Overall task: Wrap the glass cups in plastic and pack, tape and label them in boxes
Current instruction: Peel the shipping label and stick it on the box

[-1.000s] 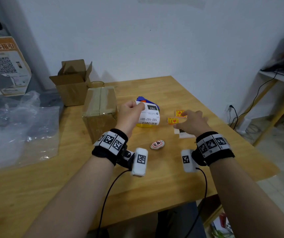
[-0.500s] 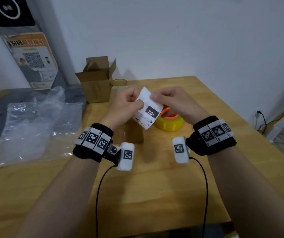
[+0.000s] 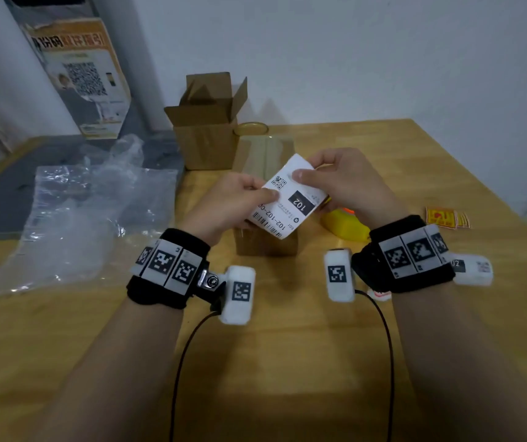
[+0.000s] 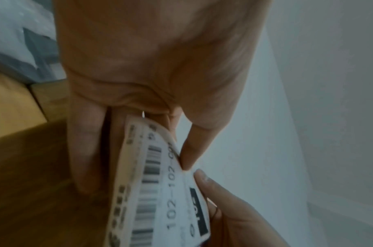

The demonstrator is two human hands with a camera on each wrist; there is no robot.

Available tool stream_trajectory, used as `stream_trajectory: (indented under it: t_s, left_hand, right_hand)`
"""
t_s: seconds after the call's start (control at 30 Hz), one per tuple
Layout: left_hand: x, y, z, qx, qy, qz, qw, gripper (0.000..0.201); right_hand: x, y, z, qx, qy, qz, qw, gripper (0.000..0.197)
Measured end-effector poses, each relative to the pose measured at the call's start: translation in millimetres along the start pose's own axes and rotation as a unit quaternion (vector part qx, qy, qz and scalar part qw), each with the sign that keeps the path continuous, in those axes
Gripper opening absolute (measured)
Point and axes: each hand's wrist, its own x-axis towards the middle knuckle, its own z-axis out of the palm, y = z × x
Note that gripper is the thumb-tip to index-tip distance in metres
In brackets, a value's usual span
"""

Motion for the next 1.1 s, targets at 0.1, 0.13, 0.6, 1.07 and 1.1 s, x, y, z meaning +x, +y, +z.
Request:
stream_trajectory:
  t_s: [0.1,0.13,0.6,1.07,1.1]
  left_hand:
    - [9,-1,8,-0.009,0.052,0.015,0.999,0.004]
    - [11,-2,11,-0.012,0.065,0.021,0.998,0.006]
    - [-15,11,-4,0.113,0.268,0.186,0.938,0.013]
    - [-2,54,20,-0.095,0.178,0.272,0.941,0.012]
    - [-1,52,20,-0.095,0.180,0.273,0.940,0.012]
  right_hand:
    - [2,3,-1,0.023,0.019,-0.001,1.000,0.010]
    - [3,4,-2,0.023,0.019,0.002,1.000,0.009]
    - [-5,-6,1,0.070,-0.047,-0.059,0.995,0.011]
    - [-2,-26,6,0.207,0.059,-0.157,0.964,0.014]
    - [-2,-25,7,0.198,0.049,-0.162,0.966,0.015]
